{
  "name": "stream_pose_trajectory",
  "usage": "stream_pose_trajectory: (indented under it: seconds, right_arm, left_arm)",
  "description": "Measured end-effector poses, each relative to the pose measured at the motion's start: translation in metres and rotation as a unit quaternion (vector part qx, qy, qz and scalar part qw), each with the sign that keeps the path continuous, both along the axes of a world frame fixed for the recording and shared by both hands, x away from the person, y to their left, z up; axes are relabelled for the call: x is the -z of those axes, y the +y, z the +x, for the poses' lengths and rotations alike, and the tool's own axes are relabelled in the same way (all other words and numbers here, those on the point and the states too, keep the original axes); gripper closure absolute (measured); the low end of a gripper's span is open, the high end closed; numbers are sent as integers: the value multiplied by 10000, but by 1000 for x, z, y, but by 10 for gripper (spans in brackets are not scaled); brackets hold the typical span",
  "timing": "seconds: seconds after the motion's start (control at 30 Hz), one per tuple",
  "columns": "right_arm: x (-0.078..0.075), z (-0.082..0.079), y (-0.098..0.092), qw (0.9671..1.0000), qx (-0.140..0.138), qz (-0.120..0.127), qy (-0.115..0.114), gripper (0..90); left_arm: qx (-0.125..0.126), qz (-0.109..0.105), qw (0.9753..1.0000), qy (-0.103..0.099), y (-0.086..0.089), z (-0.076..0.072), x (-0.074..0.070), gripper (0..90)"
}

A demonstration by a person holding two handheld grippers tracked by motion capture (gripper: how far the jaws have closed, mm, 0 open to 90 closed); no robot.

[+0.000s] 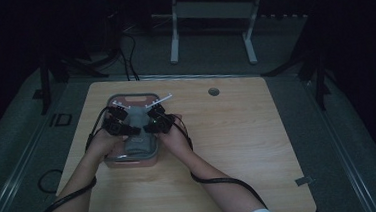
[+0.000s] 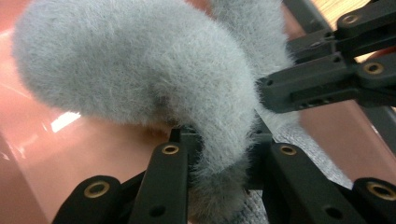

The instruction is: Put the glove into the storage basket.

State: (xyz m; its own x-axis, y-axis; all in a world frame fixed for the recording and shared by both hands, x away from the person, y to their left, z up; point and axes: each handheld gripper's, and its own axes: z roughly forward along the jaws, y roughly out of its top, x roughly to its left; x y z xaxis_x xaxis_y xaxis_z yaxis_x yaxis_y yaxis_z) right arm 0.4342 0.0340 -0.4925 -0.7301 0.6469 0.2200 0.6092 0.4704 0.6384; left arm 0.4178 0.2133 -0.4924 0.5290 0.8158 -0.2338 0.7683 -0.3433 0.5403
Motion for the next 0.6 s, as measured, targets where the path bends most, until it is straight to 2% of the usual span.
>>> stream_pose_trajectory:
  seconds: [0.07,0.1,0.17,0.2,0.27,0.33,0.4,0.47,0.6]
  right_arm:
    - [-2,0,0,10000,-41,-75,-39,742]
    - [-3,0,-1,10000,-88,-28,-8,695]
    - [-6,-1,-5,9999,-80,48,-56,666]
    - [-9,-2,-8,9999,-70,63,-118,641]
    - [-14,-3,-14,9995,-115,215,-182,598]
    - [-21,-6,-18,9991,-145,268,-304,568]
    - [-28,-9,-21,9985,-199,292,-414,526]
    - [-33,-11,-25,9979,-259,340,-494,494]
    - [-40,-12,-34,9969,-234,409,-625,426]
  left_arm:
    - [35,-40,10000,65,0,1,4,755]
    - [46,-79,9999,88,-1,1,5,749]
    - [161,-172,9995,192,-4,3,8,721]
    - [170,-107,9995,262,-6,4,10,673]
    - [247,94,9993,248,-11,4,12,594]
    - [161,231,9994,188,-13,5,12,485]
    - [80,428,9990,129,-13,4,11,416]
    - [-62,590,9981,141,-12,4,9,307]
    - [-180,722,9972,17,-6,-1,2,242]
